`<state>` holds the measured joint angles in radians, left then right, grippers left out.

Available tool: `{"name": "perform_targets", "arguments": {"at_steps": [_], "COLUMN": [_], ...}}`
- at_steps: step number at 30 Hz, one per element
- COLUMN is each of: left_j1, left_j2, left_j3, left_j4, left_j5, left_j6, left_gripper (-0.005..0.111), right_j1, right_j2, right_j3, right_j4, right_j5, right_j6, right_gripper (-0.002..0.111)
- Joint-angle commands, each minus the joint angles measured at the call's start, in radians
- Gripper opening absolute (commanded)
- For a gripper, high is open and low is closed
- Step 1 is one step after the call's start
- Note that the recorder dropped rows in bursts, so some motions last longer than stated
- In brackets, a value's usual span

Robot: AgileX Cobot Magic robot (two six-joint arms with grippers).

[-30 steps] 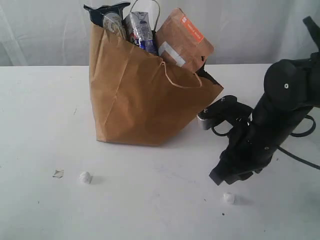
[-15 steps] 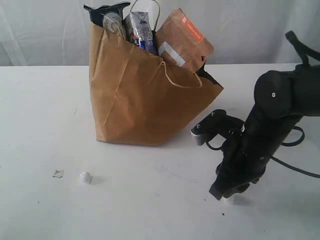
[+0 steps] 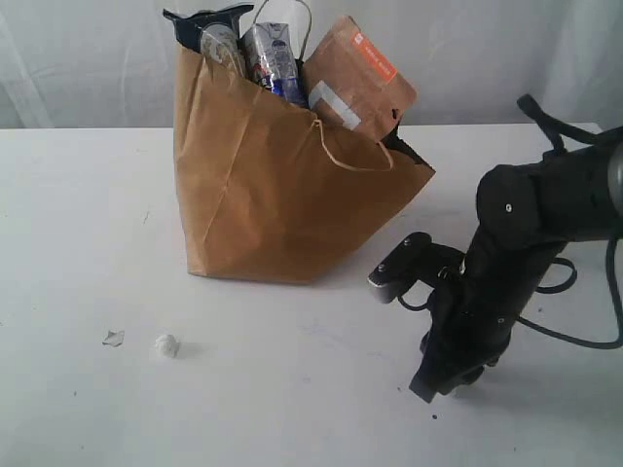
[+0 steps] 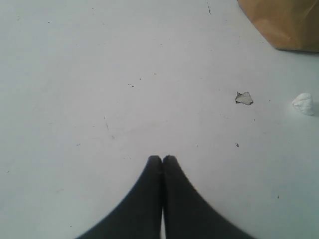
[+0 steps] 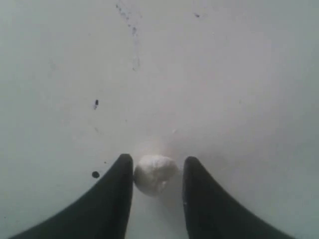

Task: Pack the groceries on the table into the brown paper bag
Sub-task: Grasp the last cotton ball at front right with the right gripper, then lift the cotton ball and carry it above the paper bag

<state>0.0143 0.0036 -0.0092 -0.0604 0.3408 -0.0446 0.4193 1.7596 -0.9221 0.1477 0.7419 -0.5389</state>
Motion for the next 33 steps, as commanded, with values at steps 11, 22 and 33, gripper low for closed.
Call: {"name": "perform_targets", "arguments": {"at_steps": [11, 22, 33], "left_j1": [-0.005, -0.005, -0.005], "left_j2": [-0.004, -0.004, -0.004], "left_j3": [0.009, 0.009, 0.009], "left_j4": [-0.005, -0.005, -0.005], "left_j5": [0.011, 0.011, 0.011], "left_j6": [-0.001, -0.001, -0.001], "left_gripper": [0.000, 0.000, 0.000], "right_j1": [0.004, 0.004, -0.003], "right_j2": [0.049, 0.046, -0.102], "right_j3": [-0.019, -0.067, -0.127], "right_j4": [-0.003, -0.012, -0.018], "right_j5": [0.044, 0.088, 0.220], "right_j6": [0.012, 0.073, 0.073], "right_gripper": [0.024, 0.000, 0.000]}}
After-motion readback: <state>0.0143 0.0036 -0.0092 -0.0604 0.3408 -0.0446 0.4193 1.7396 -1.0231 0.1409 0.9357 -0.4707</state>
